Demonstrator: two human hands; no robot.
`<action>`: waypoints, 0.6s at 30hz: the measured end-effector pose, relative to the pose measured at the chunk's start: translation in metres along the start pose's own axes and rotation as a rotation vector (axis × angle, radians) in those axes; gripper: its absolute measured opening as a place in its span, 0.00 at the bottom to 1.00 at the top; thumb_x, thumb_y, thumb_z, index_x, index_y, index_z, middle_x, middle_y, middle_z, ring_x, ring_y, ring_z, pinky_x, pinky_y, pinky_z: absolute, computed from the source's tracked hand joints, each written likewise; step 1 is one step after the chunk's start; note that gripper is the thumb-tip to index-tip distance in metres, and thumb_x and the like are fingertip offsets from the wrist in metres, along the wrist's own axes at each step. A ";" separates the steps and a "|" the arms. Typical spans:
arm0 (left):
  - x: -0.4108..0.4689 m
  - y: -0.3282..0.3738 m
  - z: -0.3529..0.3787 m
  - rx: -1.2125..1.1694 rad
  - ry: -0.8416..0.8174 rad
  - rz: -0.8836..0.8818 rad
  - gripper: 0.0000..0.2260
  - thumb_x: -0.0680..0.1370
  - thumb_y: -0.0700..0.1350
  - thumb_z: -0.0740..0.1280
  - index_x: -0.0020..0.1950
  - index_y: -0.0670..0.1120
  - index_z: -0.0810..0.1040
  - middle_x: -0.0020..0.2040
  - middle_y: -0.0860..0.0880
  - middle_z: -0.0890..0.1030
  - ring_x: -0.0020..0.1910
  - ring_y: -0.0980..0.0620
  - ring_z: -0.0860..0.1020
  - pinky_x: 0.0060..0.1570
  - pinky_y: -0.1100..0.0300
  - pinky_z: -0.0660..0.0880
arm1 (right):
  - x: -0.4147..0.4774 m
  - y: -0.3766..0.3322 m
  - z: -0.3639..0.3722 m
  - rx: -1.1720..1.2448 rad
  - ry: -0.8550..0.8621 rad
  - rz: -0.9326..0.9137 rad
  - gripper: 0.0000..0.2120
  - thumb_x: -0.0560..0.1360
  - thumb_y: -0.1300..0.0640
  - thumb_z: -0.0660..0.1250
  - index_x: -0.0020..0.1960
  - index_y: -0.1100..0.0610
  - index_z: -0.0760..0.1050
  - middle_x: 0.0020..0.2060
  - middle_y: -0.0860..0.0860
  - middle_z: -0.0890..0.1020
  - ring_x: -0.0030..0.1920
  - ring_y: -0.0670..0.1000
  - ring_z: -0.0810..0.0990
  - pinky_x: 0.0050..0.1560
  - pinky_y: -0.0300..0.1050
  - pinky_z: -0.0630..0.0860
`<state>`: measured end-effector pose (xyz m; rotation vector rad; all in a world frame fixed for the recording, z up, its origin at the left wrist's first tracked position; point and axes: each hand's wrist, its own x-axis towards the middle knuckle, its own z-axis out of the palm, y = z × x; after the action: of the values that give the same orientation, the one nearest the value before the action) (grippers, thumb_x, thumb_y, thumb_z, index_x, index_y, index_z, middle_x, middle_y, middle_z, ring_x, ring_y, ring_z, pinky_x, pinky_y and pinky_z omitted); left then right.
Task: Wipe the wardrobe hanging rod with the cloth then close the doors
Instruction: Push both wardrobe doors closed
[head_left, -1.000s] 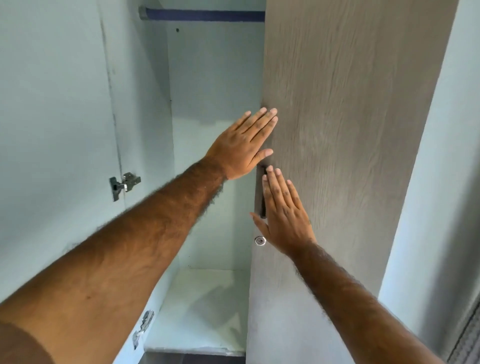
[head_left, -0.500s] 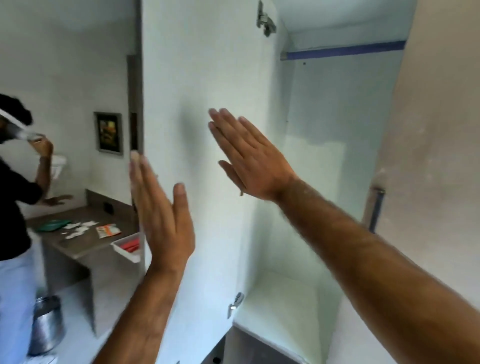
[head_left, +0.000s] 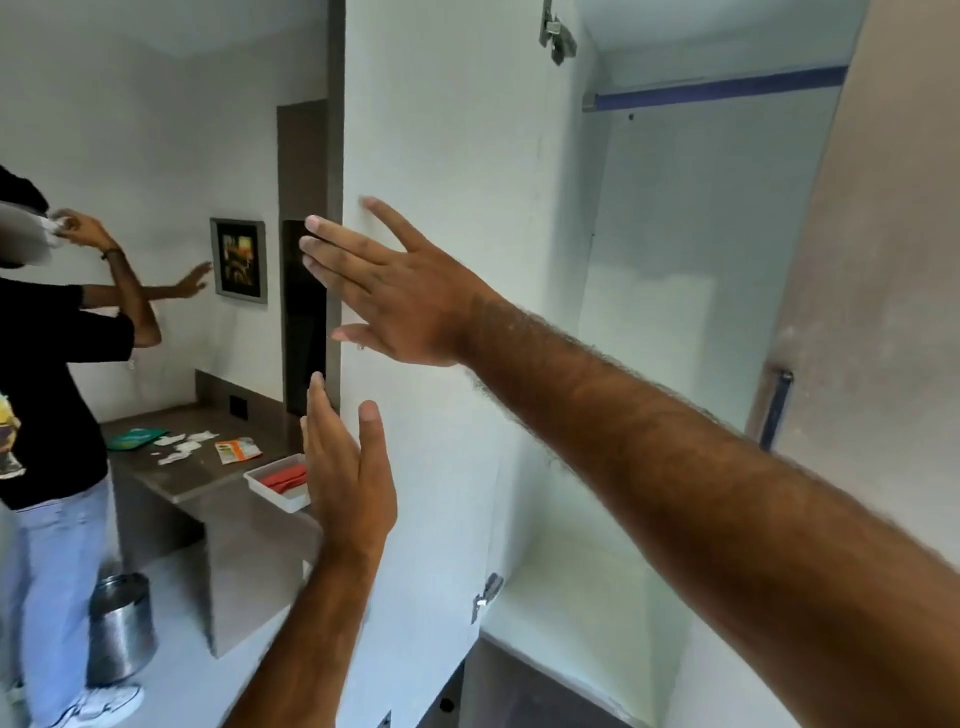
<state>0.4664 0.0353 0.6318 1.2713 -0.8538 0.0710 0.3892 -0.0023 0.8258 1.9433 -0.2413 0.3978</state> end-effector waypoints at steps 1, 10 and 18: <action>-0.009 0.003 0.002 -0.028 -0.016 0.015 0.47 0.73 0.80 0.41 0.84 0.52 0.53 0.84 0.47 0.61 0.81 0.42 0.63 0.75 0.35 0.68 | -0.011 0.003 -0.003 -0.013 0.013 0.001 0.32 0.87 0.39 0.47 0.85 0.58 0.54 0.85 0.55 0.57 0.86 0.55 0.51 0.85 0.66 0.50; -0.117 0.062 0.052 -0.173 -0.281 0.385 0.34 0.85 0.64 0.47 0.86 0.47 0.45 0.86 0.53 0.45 0.85 0.51 0.47 0.82 0.40 0.54 | -0.176 0.051 -0.024 -0.013 0.143 0.115 0.29 0.88 0.47 0.56 0.83 0.61 0.60 0.83 0.58 0.63 0.84 0.59 0.60 0.83 0.64 0.60; -0.074 0.137 0.177 -0.331 -0.581 0.692 0.27 0.87 0.50 0.53 0.83 0.39 0.57 0.85 0.45 0.57 0.85 0.48 0.53 0.83 0.45 0.55 | -0.324 0.093 -0.011 -0.133 -0.083 0.339 0.33 0.84 0.53 0.54 0.85 0.61 0.50 0.86 0.58 0.54 0.86 0.56 0.51 0.85 0.60 0.58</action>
<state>0.2553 -0.0404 0.7044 0.6361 -1.7085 0.1061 0.0555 -0.0335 0.7849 1.7909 -0.6410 0.5090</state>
